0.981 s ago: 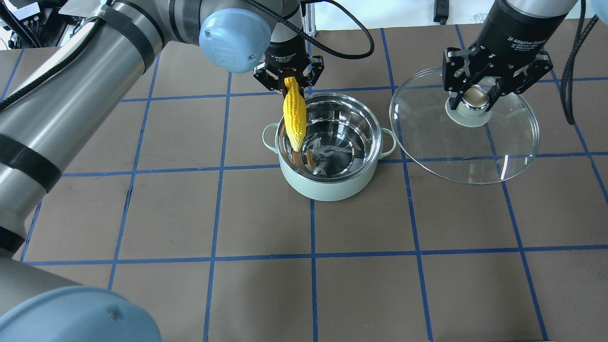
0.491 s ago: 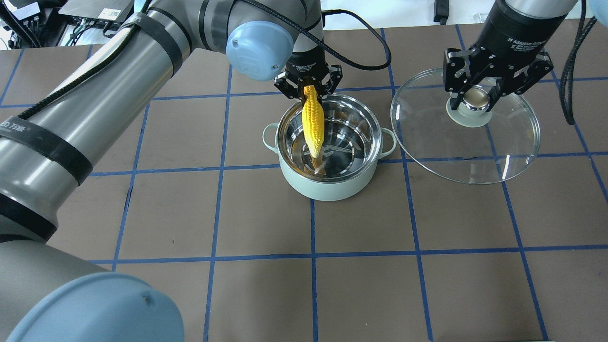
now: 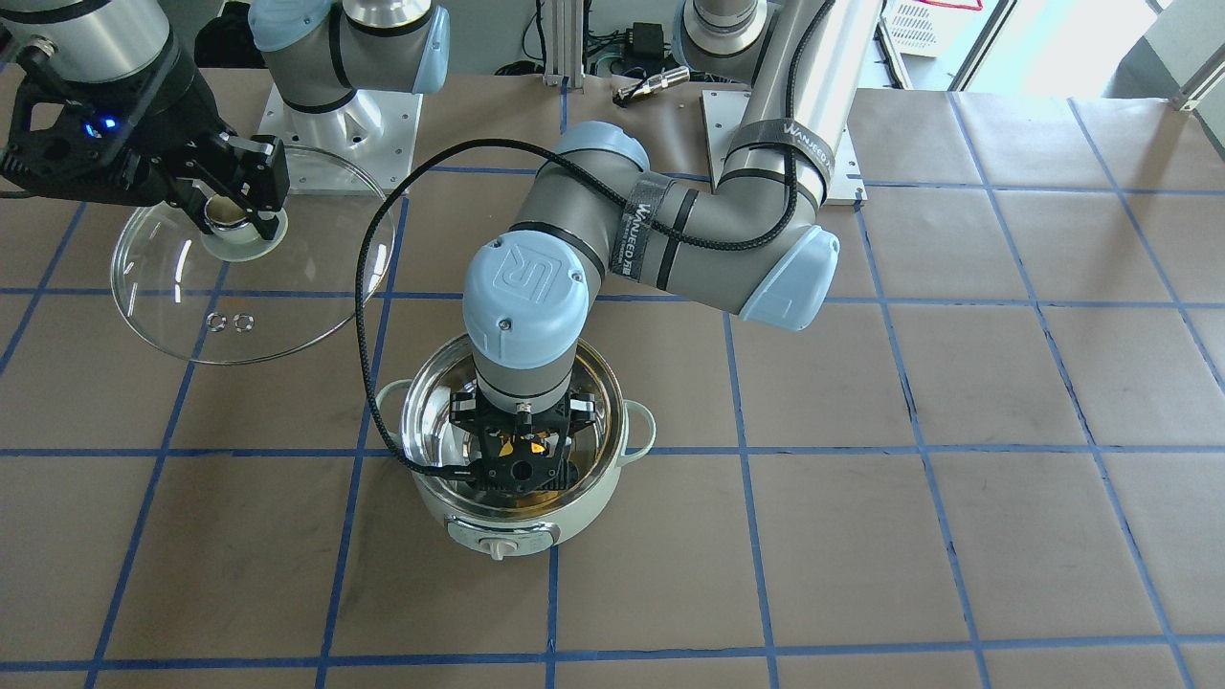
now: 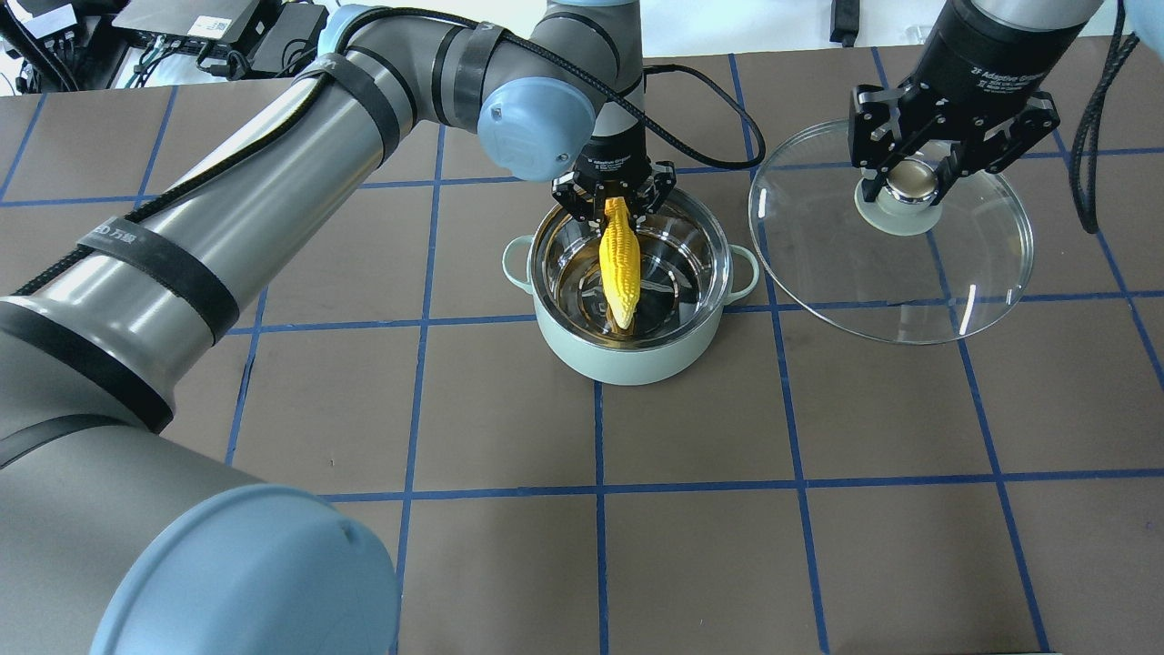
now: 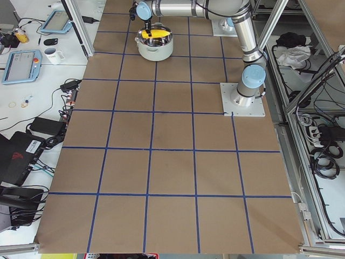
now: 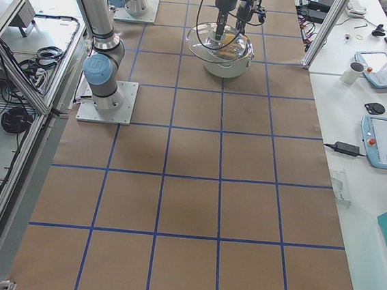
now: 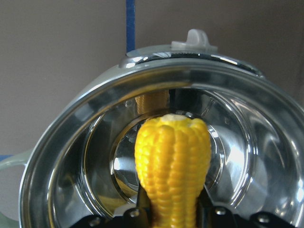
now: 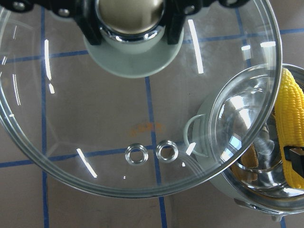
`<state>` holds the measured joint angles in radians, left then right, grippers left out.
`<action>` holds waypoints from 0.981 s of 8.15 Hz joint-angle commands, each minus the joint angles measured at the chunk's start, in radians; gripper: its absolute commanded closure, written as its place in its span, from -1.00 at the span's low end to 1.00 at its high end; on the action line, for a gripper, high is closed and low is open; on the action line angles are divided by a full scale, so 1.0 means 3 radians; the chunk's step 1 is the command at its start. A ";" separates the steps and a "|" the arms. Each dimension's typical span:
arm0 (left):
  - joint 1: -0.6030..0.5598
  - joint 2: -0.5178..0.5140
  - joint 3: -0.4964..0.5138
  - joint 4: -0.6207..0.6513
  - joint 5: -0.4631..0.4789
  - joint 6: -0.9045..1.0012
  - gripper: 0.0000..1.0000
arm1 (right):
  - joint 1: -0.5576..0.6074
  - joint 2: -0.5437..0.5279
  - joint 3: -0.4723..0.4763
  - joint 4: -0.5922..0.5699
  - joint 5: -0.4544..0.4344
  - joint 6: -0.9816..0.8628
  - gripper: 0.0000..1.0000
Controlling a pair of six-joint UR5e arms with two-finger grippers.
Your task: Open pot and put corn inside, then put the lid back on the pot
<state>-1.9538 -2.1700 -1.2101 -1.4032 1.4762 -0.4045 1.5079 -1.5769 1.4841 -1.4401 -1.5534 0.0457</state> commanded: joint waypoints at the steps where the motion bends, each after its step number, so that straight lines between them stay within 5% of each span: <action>1: -0.0002 -0.0032 -0.0006 0.0196 0.0008 0.0039 -0.04 | 0.0000 0.0000 0.0003 -0.0001 -0.0002 -0.0004 1.00; 3: -0.0002 -0.0063 -0.0006 0.0443 0.0008 0.0029 -0.60 | 0.0000 0.0000 0.0003 -0.0001 -0.0002 -0.0004 1.00; 8: 0.0034 0.0131 -0.0031 0.0382 0.0034 0.0116 -1.00 | 0.0000 0.0020 -0.0002 -0.0011 0.0009 0.0026 1.00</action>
<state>-1.9517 -2.1591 -1.2168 -1.2838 1.4866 -0.3860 1.5079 -1.5755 1.4849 -1.4412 -1.5538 0.0474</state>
